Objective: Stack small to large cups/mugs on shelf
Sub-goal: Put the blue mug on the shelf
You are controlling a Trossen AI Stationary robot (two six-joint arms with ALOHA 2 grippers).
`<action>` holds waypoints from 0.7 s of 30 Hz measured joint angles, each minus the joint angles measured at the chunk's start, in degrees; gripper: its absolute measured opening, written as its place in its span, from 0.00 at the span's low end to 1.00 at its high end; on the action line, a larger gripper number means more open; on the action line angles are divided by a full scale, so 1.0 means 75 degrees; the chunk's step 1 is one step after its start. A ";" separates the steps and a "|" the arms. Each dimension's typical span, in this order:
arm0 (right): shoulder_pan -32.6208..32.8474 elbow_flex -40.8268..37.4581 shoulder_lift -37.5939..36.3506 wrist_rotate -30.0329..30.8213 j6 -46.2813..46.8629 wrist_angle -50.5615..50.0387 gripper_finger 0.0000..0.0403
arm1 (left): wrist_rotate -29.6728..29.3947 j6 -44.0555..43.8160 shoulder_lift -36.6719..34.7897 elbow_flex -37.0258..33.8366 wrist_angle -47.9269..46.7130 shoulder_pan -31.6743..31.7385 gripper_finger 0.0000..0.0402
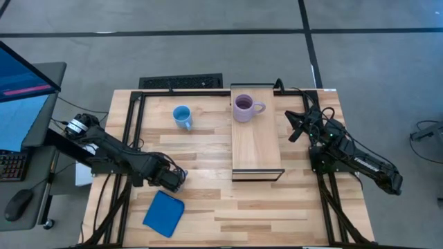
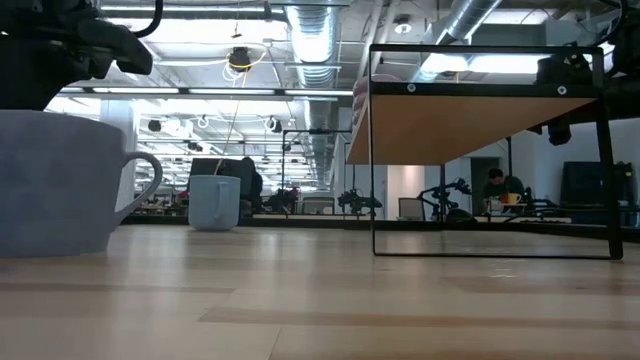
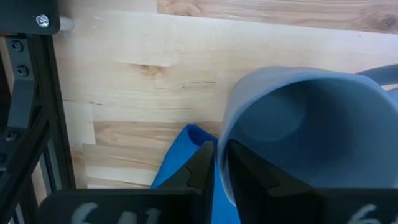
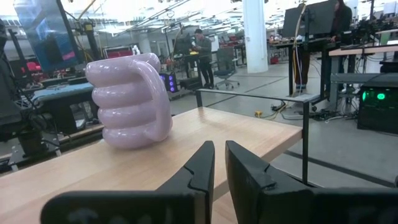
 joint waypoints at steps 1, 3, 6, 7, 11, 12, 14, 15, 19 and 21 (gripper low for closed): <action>0.0001 0.0000 -0.0002 0.0000 0.0000 0.0000 0.16 | 0.0001 0.0000 0.0000 0.0000 -0.0003 0.0000 0.10; 0.0002 0.0000 -0.0003 0.0000 0.0000 0.0000 0.16 | 0.0000 0.0000 0.0000 0.0000 0.0000 0.0000 0.12; 0.0000 0.0000 -0.0003 0.0000 0.0000 0.0000 0.16 | 0.0003 0.0000 0.0000 0.0000 0.0003 0.0000 0.13; 0.0000 0.0000 -0.0001 0.0000 0.0000 0.0000 0.16 | 0.0003 0.0000 0.0000 0.0000 0.0003 0.0000 0.13; 0.0000 0.0000 0.0000 0.0000 0.0000 0.0000 0.16 | -0.0077 0.0148 0.0000 0.0000 0.0003 0.0000 0.14; 0.0002 0.0000 0.0000 0.0000 0.0000 0.0000 0.16 | -0.0166 0.0284 0.0000 0.0000 0.0005 0.0000 0.14; 0.0000 0.0000 -0.0001 0.0000 0.0000 0.0000 0.16 | -0.0307 0.0478 0.0000 0.0000 0.0021 0.0000 0.14; 0.0000 0.0000 0.0000 0.0000 0.0003 0.0000 0.16 | -0.0360 0.0512 0.0000 0.0000 0.0026 0.0000 0.14; 0.0001 0.0000 -0.0001 0.0000 0.0001 0.0000 0.16 | -0.0398 0.0482 0.0000 0.0000 0.0026 0.0012 0.14; 0.0002 0.0000 -0.0003 0.0000 0.0000 0.0000 0.16 | -0.0397 0.0446 0.0000 0.0000 0.0026 0.0012 0.14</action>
